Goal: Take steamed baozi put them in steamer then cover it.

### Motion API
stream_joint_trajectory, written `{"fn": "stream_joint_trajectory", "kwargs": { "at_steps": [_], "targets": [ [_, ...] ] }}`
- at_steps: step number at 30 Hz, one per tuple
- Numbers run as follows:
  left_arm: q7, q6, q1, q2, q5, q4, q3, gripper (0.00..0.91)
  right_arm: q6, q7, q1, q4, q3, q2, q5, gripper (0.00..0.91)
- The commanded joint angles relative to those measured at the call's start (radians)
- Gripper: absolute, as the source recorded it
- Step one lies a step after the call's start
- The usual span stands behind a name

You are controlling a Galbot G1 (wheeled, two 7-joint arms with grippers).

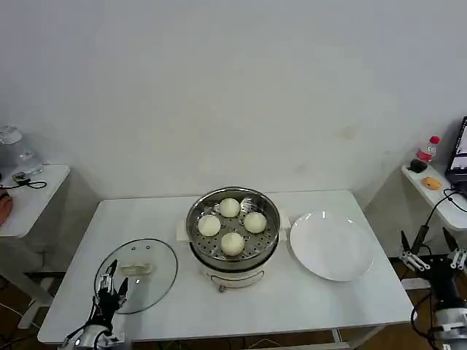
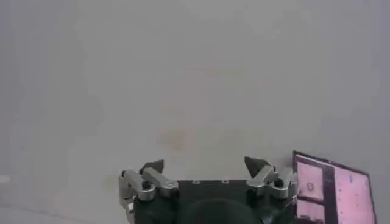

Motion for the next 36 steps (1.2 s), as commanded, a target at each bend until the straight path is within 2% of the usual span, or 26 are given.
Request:
{"fn": "stream_joint_trajectory", "kwargs": {
  "at_steps": [1,24,25,26,27,28,36],
  "targets": [
    [0.006,0.001,-0.073,0.015,0.039,0.059,0.012,0.907,0.012,-0.002,-0.026,0.0,0.016,0.021,-0.004,0.907],
    [0.006,0.009,-0.2,0.012,0.055,0.142,0.071,0.907,0.031,-0.005,-0.042,-0.003,0.019,0.048,-0.031,0.907],
    [0.008,0.008,-0.204,0.01,0.057,0.147,0.072,0.846,0.032,-0.005,-0.043,-0.003,0.019,0.049,-0.032,0.907],
    [0.008,0.008,-0.209,0.009,0.058,0.151,0.076,0.705,0.032,-0.005,-0.043,-0.003,0.019,0.05,-0.032,0.907],
    [0.007,0.008,-0.214,0.007,0.061,0.158,0.08,0.262,0.032,-0.005,-0.043,-0.003,0.019,0.05,-0.033,0.907],
    [0.007,0.008,-0.217,0.005,0.061,0.161,0.082,0.0,0.032,-0.005,-0.043,-0.004,0.019,0.052,-0.034,0.907],
    [0.003,0.005,-0.226,-0.003,0.077,0.185,0.086,0.0,0.032,-0.005,-0.043,-0.005,0.02,0.052,-0.033,0.907]
  ]
}}
